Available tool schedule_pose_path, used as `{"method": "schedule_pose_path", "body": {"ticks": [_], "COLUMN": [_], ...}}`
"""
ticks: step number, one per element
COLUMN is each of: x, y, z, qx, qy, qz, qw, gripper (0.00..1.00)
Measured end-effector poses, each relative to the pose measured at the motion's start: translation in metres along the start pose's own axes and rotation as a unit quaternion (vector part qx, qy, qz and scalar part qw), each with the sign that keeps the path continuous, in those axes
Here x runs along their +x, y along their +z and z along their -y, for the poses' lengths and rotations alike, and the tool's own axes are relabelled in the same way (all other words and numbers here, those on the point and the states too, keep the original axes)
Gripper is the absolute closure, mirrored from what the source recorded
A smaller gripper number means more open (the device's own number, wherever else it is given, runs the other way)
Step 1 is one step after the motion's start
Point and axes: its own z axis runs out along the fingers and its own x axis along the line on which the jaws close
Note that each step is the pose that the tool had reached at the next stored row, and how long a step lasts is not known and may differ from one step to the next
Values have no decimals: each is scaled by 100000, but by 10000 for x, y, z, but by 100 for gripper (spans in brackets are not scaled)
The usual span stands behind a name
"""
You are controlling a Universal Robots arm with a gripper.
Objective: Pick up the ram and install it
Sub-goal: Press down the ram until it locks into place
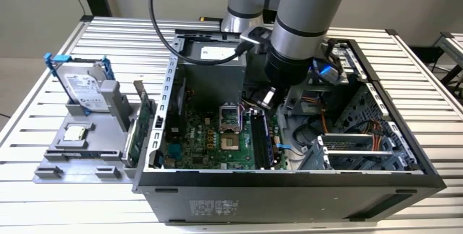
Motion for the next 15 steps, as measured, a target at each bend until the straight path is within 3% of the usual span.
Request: {"method": "schedule_pose_path", "body": {"ticks": [3,7,11,15], "x": [0,1,2,4], "y": [0,1,1,0], "z": [0,0,2,3], "qx": [22,152,358,590], "qy": [-2727,-6001,-9078,-12121], "qz": [15,119,264,413], "qw": [99963,99820,99586,99260], "gripper": [100,100,100,100]}}
